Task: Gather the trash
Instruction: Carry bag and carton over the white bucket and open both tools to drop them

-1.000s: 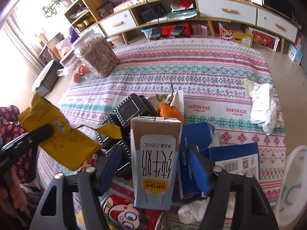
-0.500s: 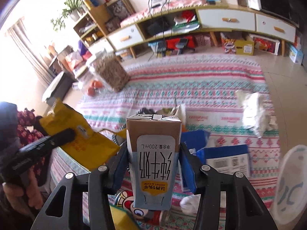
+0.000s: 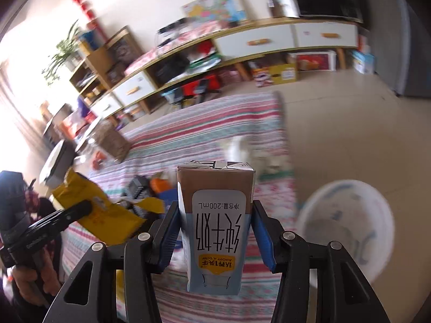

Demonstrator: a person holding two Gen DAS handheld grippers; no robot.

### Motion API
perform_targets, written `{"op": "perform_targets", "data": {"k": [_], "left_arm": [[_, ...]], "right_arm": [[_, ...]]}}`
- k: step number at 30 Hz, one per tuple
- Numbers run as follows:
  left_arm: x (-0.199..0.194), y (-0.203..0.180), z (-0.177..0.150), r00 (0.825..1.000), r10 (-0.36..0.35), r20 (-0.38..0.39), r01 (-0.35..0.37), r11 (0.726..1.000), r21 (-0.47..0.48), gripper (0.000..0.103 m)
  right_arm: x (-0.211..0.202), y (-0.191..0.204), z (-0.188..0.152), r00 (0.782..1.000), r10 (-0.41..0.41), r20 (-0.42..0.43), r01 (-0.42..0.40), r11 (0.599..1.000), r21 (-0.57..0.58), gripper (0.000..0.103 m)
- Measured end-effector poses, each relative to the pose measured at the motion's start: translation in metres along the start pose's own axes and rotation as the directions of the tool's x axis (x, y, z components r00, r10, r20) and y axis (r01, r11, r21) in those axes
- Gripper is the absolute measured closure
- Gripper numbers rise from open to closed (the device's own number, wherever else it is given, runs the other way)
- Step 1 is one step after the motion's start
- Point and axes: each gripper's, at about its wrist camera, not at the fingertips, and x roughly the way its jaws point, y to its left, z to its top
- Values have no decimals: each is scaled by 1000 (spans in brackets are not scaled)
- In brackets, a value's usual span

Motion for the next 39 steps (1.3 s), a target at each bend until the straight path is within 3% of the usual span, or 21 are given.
{"op": "perform_targets", "data": {"k": [11, 18, 24, 33, 36, 38, 39], "left_arm": [[59, -88, 5, 994, -79, -76, 89, 987, 137, 93], [114, -135, 0, 983, -115, -144, 142, 972, 189, 93], [149, -162, -4, 978, -122, -169, 157, 965, 208, 93], [166, -171, -6, 983, -93, -161, 131, 960, 246, 91], [161, -174, -9, 984, -87, -154, 125, 959, 255, 66], [153, -173, -11, 987, -86, -137, 120, 958, 261, 38], [152, -172, -10, 988, -85, -130, 117, 957, 265, 34]], "right_arm": [[-24, -101, -13, 984, -180, -12, 180, 974, 136, 50], [-26, -143, -26, 971, -236, -40, 239, 951, 194, 50], [-28, -166, -33, 966, -253, -60, 260, 939, 224, 50], [-35, -170, -32, 965, -257, -46, 260, 935, 241, 50], [-33, -168, -33, 962, -267, -51, 271, 934, 234, 50], [-32, -168, -32, 960, -274, -56, 280, 931, 234, 50], [-32, -168, -32, 959, -277, -58, 282, 930, 237, 50]]}}
